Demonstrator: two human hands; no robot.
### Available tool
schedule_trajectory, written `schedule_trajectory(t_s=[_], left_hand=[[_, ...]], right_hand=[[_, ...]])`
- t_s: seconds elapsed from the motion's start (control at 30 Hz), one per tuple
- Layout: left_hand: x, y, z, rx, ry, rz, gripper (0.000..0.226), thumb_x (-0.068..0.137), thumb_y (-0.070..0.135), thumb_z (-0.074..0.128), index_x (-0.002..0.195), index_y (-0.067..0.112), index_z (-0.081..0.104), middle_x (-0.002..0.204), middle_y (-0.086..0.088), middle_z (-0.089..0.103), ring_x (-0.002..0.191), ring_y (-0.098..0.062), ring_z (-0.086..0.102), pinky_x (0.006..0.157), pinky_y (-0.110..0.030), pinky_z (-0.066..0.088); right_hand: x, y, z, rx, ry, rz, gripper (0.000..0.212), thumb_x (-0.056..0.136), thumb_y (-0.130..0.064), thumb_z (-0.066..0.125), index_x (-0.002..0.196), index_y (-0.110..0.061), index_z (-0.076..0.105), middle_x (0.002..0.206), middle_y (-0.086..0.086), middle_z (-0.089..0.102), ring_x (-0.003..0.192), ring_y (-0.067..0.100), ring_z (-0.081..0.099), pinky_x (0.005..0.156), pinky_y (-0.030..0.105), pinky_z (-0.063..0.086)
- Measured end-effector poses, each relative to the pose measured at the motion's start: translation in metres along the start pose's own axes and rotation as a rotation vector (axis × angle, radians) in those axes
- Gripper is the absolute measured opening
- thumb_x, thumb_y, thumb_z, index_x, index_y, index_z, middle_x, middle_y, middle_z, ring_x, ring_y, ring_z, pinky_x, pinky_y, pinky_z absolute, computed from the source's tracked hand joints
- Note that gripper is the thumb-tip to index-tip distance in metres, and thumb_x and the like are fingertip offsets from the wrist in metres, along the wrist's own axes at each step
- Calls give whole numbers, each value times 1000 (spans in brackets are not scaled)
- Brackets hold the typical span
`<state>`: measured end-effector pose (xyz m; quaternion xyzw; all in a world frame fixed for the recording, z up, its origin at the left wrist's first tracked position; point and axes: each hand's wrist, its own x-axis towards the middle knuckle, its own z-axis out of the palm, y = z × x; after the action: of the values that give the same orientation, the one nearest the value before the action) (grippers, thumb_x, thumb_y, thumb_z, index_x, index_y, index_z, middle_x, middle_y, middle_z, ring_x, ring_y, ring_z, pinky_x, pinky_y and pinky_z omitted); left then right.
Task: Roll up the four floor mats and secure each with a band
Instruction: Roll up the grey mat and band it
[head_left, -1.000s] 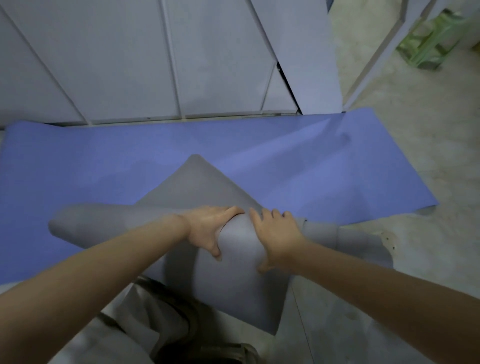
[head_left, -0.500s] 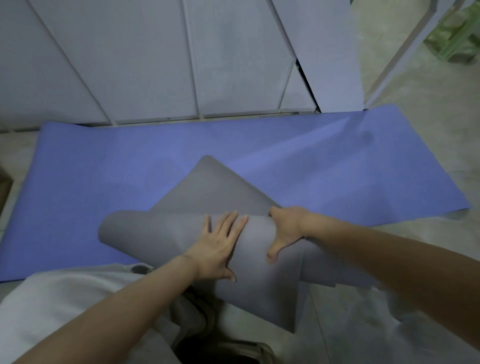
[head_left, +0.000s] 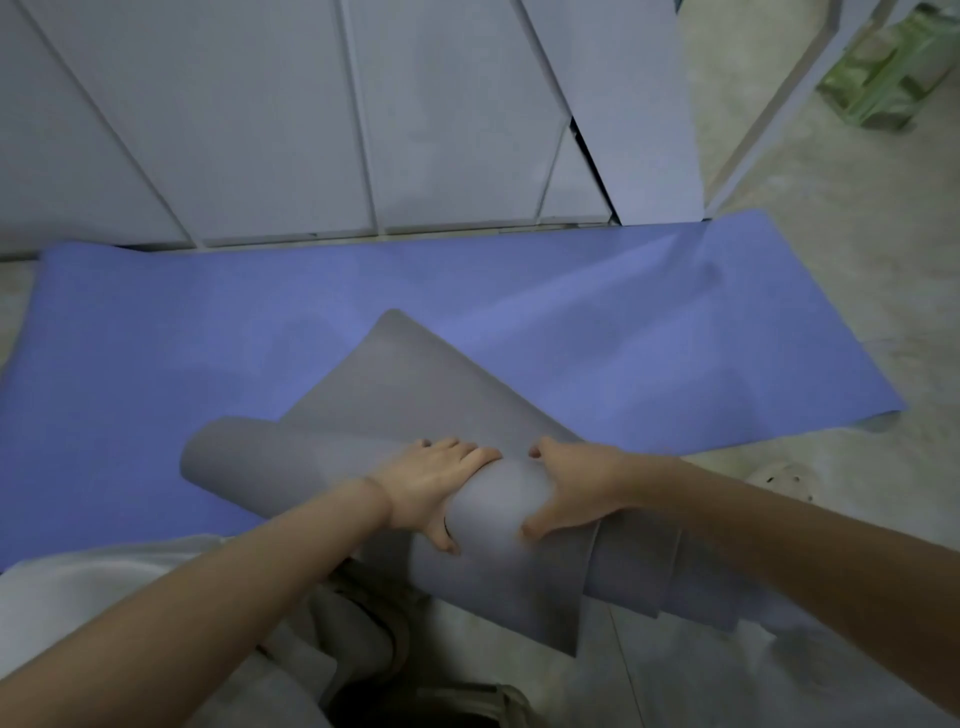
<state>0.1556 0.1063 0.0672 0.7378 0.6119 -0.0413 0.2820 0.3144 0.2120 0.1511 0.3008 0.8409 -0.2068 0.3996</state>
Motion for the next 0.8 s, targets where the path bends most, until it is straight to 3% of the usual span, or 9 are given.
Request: schedule_trajectory(t_s=[0.1,0.2,0.33,0.47,0.63,0.8], left_hand=[[13,-2,-8,-69,-57,9,103,60,46,84,142,21,27,137,-2,44,123,-23,43,99,-35,36],[24,-3,-10,-86,-88,13,105,57,43,87,141,20,28,135,-4,46,122,-24,45,99,-31,36],[27,-4,-4,-124,-86,-12,104,60,41,86,142,16,27,138,-6,43,125,-26,43,102,-32,35],[25,0,4,-118,-79,-36,103,65,41,82,146,21,21,145,-3,36,131,-23,36,108,-39,30],[13,10,26,-91,55,-105,104,71,44,75,150,22,12,150,-4,23,139,-21,21,112,-40,19],[1,27,52,108,67,-166,128,72,53,72,144,15,-27,158,-11,-6,146,-27,-6,112,-59,1]], right_hand=[[-11,-11,29,-359,227,-96,111,71,-53,73,148,-6,8,140,16,35,124,33,43,101,43,32],[-9,-21,50,-467,284,-36,122,72,-48,74,149,-4,-10,146,27,20,131,45,29,108,57,19],[5,-20,49,-410,390,-4,127,54,-52,83,149,-2,16,110,25,51,93,35,54,81,43,41],[16,-17,57,-417,310,-7,112,74,-39,75,149,-5,0,126,20,40,111,32,47,92,41,33],[26,-5,44,-266,98,27,114,72,-48,75,149,-8,1,140,16,34,125,34,42,105,50,29],[33,1,33,-190,15,33,116,64,-56,76,147,-9,10,140,12,38,127,31,42,103,43,38]])
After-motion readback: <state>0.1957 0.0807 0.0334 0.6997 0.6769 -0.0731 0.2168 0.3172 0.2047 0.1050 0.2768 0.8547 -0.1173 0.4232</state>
